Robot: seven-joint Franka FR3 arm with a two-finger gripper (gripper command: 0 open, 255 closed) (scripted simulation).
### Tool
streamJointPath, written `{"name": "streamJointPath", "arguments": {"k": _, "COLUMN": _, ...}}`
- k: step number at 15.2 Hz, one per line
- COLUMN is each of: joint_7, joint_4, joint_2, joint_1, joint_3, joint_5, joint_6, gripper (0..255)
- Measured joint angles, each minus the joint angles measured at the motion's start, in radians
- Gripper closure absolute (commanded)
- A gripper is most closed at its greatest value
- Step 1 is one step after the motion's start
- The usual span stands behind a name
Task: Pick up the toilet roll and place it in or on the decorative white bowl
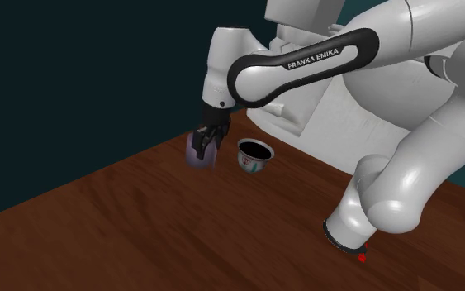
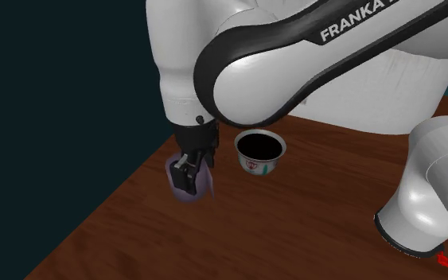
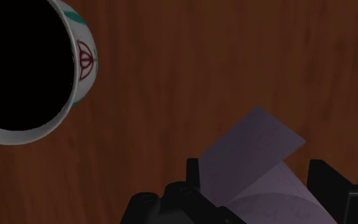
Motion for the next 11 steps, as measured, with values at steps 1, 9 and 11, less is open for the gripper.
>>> {"name": "streamJointPath", "arguments": {"k": 1, "joint_7": -0.001, "joint_4": 0.009, "joint_2": -0.006, "joint_1": 0.0, "joint_3": -0.001, "joint_5": 0.001, "joint_6": -0.015, "gripper": 255}}
{"name": "streamJointPath", "arguments": {"k": 9, "joint_7": -0.007, "joint_4": 0.076, "joint_2": -0.045, "joint_1": -0.001, "joint_3": -0.005, "joint_5": 0.004, "joint_6": -0.12, "gripper": 255}}
{"name": "streamJointPath", "arguments": {"k": 11, "joint_7": -0.006, "joint_4": 0.096, "joint_2": -0.055, "joint_1": 0.0, "joint_3": -0.005, "joint_5": 0.005, "joint_6": -0.151, "gripper": 255}}
